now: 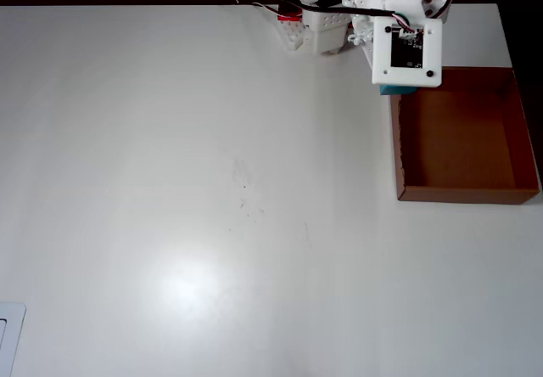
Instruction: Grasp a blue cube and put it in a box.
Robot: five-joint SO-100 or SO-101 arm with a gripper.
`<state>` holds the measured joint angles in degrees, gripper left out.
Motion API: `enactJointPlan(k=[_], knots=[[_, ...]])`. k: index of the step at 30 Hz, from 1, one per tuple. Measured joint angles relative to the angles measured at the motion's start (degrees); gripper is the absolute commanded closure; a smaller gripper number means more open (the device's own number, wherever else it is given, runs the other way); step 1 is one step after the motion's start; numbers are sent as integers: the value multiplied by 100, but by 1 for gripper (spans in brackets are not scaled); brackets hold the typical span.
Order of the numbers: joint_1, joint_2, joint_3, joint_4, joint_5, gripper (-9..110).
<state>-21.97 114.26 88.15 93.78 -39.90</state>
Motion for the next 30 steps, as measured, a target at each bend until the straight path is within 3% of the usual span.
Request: enactJointPlan(k=[3, 15, 30], knots=[[-765, -615, -457, 9, 448, 86], [-2030, -2329, -1028, -202, 932, 86], [-2382, -3973, -1028, -1028, 1020, 86]])
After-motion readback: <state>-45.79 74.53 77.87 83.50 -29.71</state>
